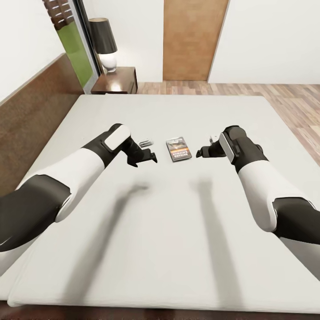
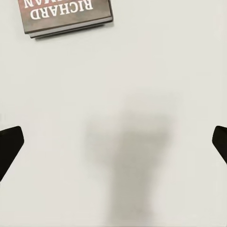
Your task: In the bedroom, move the book from the bed onto either nightstand, and place the two sandals side by side next to the bed.
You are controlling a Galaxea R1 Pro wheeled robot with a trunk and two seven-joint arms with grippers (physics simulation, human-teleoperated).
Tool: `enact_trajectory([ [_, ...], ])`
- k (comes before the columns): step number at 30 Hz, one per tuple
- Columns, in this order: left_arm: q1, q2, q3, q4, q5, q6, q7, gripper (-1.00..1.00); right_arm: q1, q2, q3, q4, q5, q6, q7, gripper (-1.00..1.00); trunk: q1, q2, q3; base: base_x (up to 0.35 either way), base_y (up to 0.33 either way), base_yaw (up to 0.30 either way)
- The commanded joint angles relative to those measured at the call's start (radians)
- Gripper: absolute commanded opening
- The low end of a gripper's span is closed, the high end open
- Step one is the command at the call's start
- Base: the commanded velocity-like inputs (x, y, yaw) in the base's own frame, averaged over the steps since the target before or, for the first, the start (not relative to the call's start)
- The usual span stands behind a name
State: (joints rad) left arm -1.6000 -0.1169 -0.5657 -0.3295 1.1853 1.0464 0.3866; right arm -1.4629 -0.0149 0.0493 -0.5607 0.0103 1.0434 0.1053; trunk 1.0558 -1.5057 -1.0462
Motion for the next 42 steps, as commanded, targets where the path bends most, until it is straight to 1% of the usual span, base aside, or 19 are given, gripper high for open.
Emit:
enact_trajectory([
  [1,-0.003,-0.002,-0.006,-0.001,0.012,0.001,0.012,1.0,-0.004,0.0,0.005,-0.001,0.001,0.004,0.005,1.0,0.0,0.0,-0.002,0.0,0.0,0.0],
  [7,-0.03,-0.01,-0.005,-0.001,0.014,0.001,0.034,1.0,-0.029,0.01,0.003,-0.001,-0.001,0.004,0.006,1.0,0.0,0.0,-0.012,0.0,0.0,0.0],
  [10,-0.066,-0.016,-0.003,-0.002,0.017,0.001,0.055,1.0,-0.055,0.015,0.002,0.001,-0.002,0.004,0.006,1.0,0.0,0.0,-0.017,0.0,0.0,0.0],
  [11,-0.066,-0.016,-0.003,-0.002,0.017,0.001,0.055,1.0,-0.055,0.015,0.002,0.001,-0.002,0.004,0.006,1.0,0.0,0.0,-0.018,0.0,0.0,0.0],
  [13,-0.092,-0.02,-0.003,-0.002,0.022,0.001,0.065,1.0,-0.074,0.017,0.001,0.007,-0.002,0.004,0.006,1.0,0.0,0.0,-0.022,0.0,0.0,0.0],
  [14,-0.092,-0.02,-0.003,-0.002,0.022,0.001,0.065,1.0,-0.074,0.017,0.001,0.007,-0.002,0.004,0.006,1.0,0.0,0.0,-0.023,0.0,0.0,0.0],
  [17,-0.137,-0.023,-0.002,-0.001,0.042,0.001,0.075,1.0,-0.105,0.019,0.0,0.029,-0.003,0.004,0.006,1.0,0.0,0.0,-0.028,0.0,0.0,0.0],
  [18,-0.137,-0.023,-0.002,-0.001,0.042,0.001,0.075,1.0,-0.105,0.019,0.0,0.029,-0.003,0.004,0.006,1.0,0.0,0.0,-0.03,0.0,0.0,0.0],
  [20,-0.164,-0.024,-0.002,0.001,0.057,0.001,0.08,1.0,-0.124,0.02,0.0,0.051,-0.003,0.004,0.007,1.0,0.0,0.0,-0.033,0.0,0.0,0.0],
  [21,-0.164,-0.024,-0.002,0.001,0.057,0.001,0.08,1.0,-0.124,0.02,0.0,0.051,-0.003,0.004,0.007,1.0,0.0,0.0,-0.035,0.0,0.0,0.0],
  [24,-0.187,-0.024,-0.001,0.006,0.07,0.001,0.091,1.0,-0.148,0.024,-0.001,0.086,-0.004,0.004,0.007,1.0,0.0,0.0,-0.039,0.0,0.0,0.0],
  [32,-0.202,-0.023,0.0,0.01,0.08,0.001,0.107,1.0,-0.185,0.031,-0.005,0.145,-0.006,0.004,0.007,1.0,0.0,0.0,-0.052,0.0,0.0,0.0],
  [34,-0.206,-0.023,0.0,0.011,0.082,0.001,0.112,1.0,-0.203,0.033,-0.014,0.176,-0.006,0.004,0.007,1.0,0.0,0.0,-0.056,0.0,0.0,0.0],
  [35,-0.206,-0.023,0.0,0.011,0.082,0.001,0.112,1.0,-0.203,0.033,-0.014,0.176,-0.006,0.004,0.007,1.0,0.0,0.0,-0.057,0.0,0.0,0.0],
  [38,-0.209,-0.024,0.001,0.011,0.083,0.001,0.116,1.0,-0.236,0.034,-0.042,0.227,-0.006,0.004,0.007,1.0,0.0,0.0,-0.062,0.0,0.0,0.0],
  [39,-0.209,-0.024,0.001,0.011,0.083,0.001,0.116,1.0,-0.236,0.034,-0.042,0.227,-0.006,0.004,0.007,1.0,0.0,0.0,-0.064,0.0,0.0,0.0],
  [41,-0.211,-0.025,0.001,0.012,0.084,0.001,0.118,1.0,-0.261,0.034,-0.062,0.262,-0.006,0.004,0.007,1.0,0.0,0.0,-0.067,0.0,0.0,0.0],
  [42,-0.211,-0.025,0.001,0.012,0.084,0.001,0.118,1.0,-0.261,0.034,-0.062,0.262,-0.006,0.004,0.007,1.0,0.0,0.0,-0.069,0.0,0.0,0.0],
])
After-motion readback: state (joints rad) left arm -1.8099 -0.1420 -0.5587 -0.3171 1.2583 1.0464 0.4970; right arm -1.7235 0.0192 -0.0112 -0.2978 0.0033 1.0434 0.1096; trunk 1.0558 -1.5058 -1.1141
